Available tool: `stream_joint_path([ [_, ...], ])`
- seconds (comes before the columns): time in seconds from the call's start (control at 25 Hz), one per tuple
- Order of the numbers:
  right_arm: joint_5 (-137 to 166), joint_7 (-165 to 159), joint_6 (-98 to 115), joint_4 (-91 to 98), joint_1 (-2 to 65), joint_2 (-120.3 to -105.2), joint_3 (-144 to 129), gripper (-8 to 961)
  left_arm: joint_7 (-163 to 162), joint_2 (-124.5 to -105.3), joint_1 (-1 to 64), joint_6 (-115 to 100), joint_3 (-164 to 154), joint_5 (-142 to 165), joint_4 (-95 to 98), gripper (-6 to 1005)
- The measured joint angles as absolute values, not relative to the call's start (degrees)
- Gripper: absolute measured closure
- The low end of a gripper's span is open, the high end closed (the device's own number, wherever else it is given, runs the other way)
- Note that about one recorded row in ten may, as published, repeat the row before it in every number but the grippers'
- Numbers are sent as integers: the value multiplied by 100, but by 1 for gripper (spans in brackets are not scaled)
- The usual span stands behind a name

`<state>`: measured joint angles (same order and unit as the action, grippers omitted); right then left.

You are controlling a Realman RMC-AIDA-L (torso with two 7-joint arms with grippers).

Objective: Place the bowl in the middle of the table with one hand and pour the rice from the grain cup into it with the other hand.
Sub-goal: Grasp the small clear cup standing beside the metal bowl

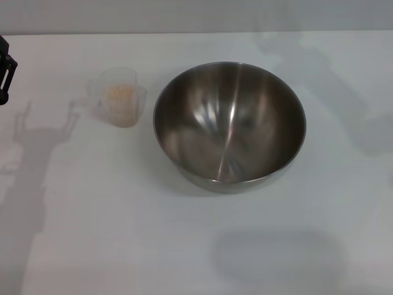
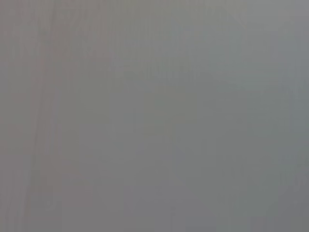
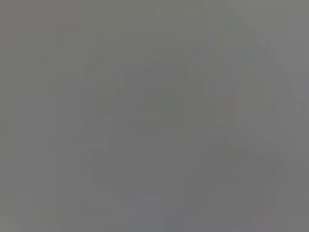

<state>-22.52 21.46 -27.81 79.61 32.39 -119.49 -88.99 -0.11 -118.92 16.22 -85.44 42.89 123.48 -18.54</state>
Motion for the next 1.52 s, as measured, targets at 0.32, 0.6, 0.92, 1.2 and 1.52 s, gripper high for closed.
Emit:
stream_joint_path([
  [0.32,-2283,1845,3653,6316,1907,-11959,-10663,516,-47,-11894,1564,-8513,4175,12348,-1845,131],
  [0.6,-2304,865,7649,3385,1962,-11965,-11339,516,-19,-11901,1471,-8455,3787,12348,-1826,131],
  [0.92,-2852,189,8775,1730,1900,-11970,-11211,516,12,-11892,1559,-7581,3138,12350,-1644,131],
  [1.2,-2880,203,8823,1497,1877,-11964,-10998,516,23,-11893,1934,-6620,3159,12352,-1528,132],
  [1.52,-2886,194,8835,1450,1802,-11970,-10942,516,359,-11901,2289,-5891,3425,12319,-1470,132],
])
